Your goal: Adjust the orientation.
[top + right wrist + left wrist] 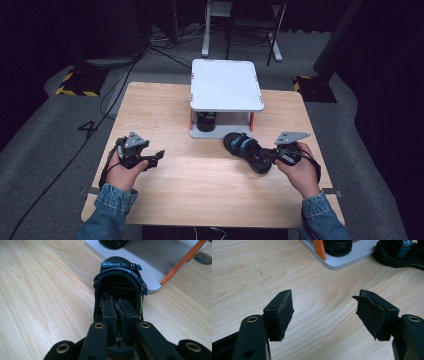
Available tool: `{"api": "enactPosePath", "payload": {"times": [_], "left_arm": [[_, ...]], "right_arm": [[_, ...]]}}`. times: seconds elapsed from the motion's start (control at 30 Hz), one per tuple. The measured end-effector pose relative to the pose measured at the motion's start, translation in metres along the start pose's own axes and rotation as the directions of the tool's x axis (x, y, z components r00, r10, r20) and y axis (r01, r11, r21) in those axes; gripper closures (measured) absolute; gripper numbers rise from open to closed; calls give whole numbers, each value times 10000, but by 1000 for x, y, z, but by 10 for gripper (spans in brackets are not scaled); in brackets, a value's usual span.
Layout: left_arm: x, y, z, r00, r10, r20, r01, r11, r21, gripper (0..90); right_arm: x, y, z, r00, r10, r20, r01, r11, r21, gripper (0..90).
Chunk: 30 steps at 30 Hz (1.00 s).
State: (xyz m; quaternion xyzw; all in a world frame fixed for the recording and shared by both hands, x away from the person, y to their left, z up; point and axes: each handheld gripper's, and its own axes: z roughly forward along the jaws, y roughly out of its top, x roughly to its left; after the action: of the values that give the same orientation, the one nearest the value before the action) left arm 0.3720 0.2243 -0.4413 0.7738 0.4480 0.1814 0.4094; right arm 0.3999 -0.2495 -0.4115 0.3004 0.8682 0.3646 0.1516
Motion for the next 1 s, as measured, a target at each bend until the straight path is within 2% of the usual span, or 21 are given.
{"api": "enactPosePath", "payload": {"times": [0.1, 0.2, 0.23, 0.27, 0.3, 0.33, 0.37, 0.4, 0.43, 0.47, 0.53, 0.7, 0.73, 0.77, 0.8, 0.83, 0.87, 0.93, 0.97, 1.0], "left_arm": [[0, 0, 0, 10000, 3, 6, -3, 10000, 13, 299], [0, 0, 0, 10000, -10, -26, 10, 10000, -15, 299], [-1, 0, 0, 10000, -20, -21, 20, 10000, 30, 299], [-1, 0, 0, 10000, -20, -21, 20, 10000, 30, 299], [-1, -1, 0, 10000, -44, -17, 45, 10000, 33, 299], [-1, -1, -1, 10000, -68, -20, 68, 10000, 21, 299], [-1, -1, -1, 10000, -68, -20, 68, 10000, 21, 299], [0, 0, -1, 10000, 23, -35, -23, 10000, 25, 299], [0, -1, -1, 10000, -13, -17, 13, 10000, 9, 299], [0, -1, -1, 10000, -13, -17, 13, 10000, 9, 299], [0, 0, -1, 10000, -13, 14, 13, 10000, 11, 299], [0, 0, 0, 10000, 8, 34, -8, 10000, 6, 298], [0, 1, 1, 10000, -6, 11, 6, 10000, -11, 299], [0, 1, 1, 10000, -6, 11, 6, 10000, -11, 299], [0, 1, 1, 10000, 9, 56, -9, 10000, 1, 299], [0, 1, 1, 10000, 28, 72, -29, 10000, 10, 298], [0, 2, 2, 10000, 58, 81, -59, 10000, 18, 298], [0, 2, 2, 10000, 28, 77, -28, 10000, 5, 298], [0, 2, 2, 10000, 28, 77, -28, 10000, 5, 298], [0, 2, 2, 10000, 30, 73, -30, 10000, 5, 298]], "right_arm": [[4, 2, 0, 9999, 15, -131, -17, 10000, -90, 864], [12, 8, -1, 9988, 96, -479, -125, 9981, -606, 865], [18, 13, 1, 9975, 50, -711, -98, 9977, -669, 865], [18, 13, 1, 9975, 50, -711, -98, 9977, -669, 865], [22, 15, 3, 9956, 40, -935, -111, 9970, -763, 864], [29, 17, 7, 9891, -8, -1470, -120, 9962, -863, 864], [29, 17, 7, 9891, -8, -1470, -120, 9962, -863, 864], [33, 19, 11, 9856, -64, -1690, -82, 9963, -855, 863], [40, 20, 18, 9752, -83, -2210, -99, 9967, -811, 862], [40, 20, 18, 9752, -83, -2210, -99, 9967, -811, 862], [46, 18, 29, 9662, -106, -2576, 16, 9994, -349, 860], [47, 18, 23, 9695, -192, -2443, 185, 9998, -55, 841], [48, 18, 21, 9705, -262, -2396, 260, 9997, -38, 771], [48, 18, 21, 9705, -262, -2396, 260, 9997, -38, 771], [48, 18, 19, 9711, -284, -2368, 266, 9996, -111, 709], [47, 19, 16, 9755, -226, -2187, 125, 9988, -474, 621], [45, 19, 14, 9802, -157, -1974, 40, 9982, -597, 577], [40, 18, 11, 9894, -16, -1454, -99, 9969, -782, 519], [40, 18, 11, 9894, -16, -1454, -99, 9969, -782, 519], [34, 15, 10, 9960, 232, -868, -295, 9969, -729, 490]]}}
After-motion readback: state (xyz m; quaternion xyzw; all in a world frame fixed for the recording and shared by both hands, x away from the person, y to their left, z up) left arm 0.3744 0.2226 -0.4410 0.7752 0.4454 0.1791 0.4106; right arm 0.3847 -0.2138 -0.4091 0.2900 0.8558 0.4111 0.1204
